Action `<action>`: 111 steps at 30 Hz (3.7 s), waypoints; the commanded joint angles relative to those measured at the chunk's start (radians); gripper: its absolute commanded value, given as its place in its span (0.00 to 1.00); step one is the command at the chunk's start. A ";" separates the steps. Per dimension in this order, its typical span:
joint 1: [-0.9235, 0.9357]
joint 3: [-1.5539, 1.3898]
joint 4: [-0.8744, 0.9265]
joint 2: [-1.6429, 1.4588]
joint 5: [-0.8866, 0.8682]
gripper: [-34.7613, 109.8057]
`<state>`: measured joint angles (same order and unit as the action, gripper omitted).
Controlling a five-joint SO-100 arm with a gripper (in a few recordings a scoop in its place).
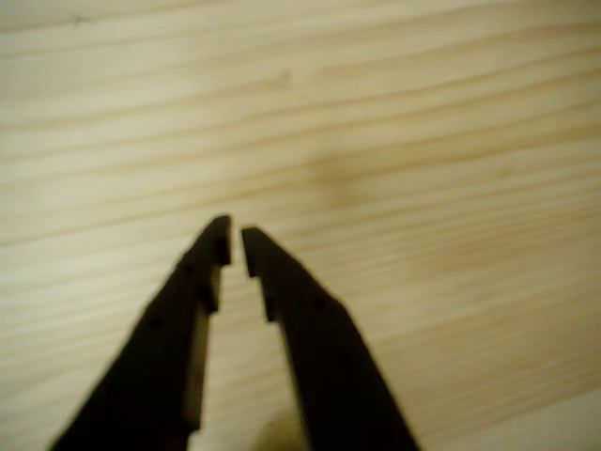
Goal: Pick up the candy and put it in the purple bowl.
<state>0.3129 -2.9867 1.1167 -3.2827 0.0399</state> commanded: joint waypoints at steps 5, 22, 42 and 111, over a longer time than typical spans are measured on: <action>0.011 0.006 0.005 -0.017 0.009 0.24; 0.011 0.006 0.005 -0.017 0.009 0.24; 0.008 0.006 0.005 -0.017 0.014 0.24; 0.107 0.281 -0.032 0.238 -0.035 0.23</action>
<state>0.4188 -2.9268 1.0999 -3.1247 -0.0031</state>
